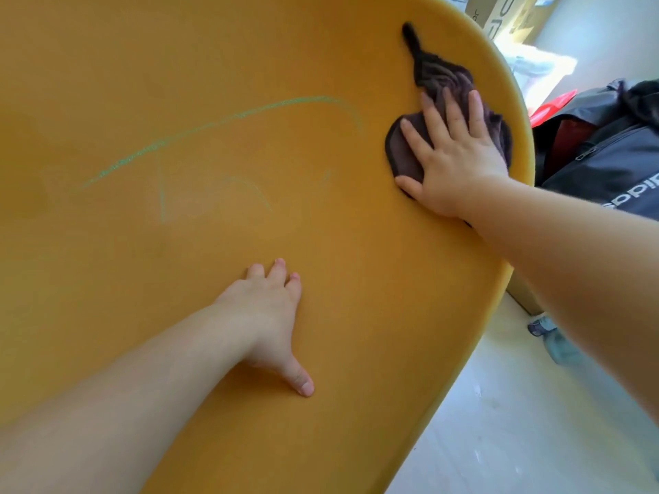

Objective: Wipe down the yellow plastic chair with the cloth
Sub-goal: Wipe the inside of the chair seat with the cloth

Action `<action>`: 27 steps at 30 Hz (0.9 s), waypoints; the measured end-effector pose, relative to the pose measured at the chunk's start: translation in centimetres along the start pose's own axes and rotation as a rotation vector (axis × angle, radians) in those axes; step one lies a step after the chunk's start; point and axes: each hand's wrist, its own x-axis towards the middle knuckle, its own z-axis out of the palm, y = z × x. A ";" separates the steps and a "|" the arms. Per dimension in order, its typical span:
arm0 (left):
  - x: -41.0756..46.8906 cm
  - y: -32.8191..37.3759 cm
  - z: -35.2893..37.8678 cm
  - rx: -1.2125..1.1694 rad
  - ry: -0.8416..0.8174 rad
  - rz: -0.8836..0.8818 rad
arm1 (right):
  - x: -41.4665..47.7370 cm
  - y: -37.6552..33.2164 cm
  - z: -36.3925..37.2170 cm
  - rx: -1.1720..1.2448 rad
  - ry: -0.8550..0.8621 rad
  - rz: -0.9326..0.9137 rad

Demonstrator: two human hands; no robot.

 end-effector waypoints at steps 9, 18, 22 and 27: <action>0.2 0.0 0.1 0.020 0.019 0.001 | -2.6 -16.4 -1.9 0.557 -0.131 -0.236; 0.2 -0.2 0.1 0.027 0.017 0.031 | 2.3 -2.3 -0.8 -0.039 0.061 0.007; 0.3 -0.1 0.0 0.010 -0.004 0.032 | 3.9 -8.2 -1.6 0.187 0.051 0.065; 0.1 0.0 -0.1 -0.009 -0.022 0.019 | 3.7 -17.2 -2.2 0.556 0.057 -0.281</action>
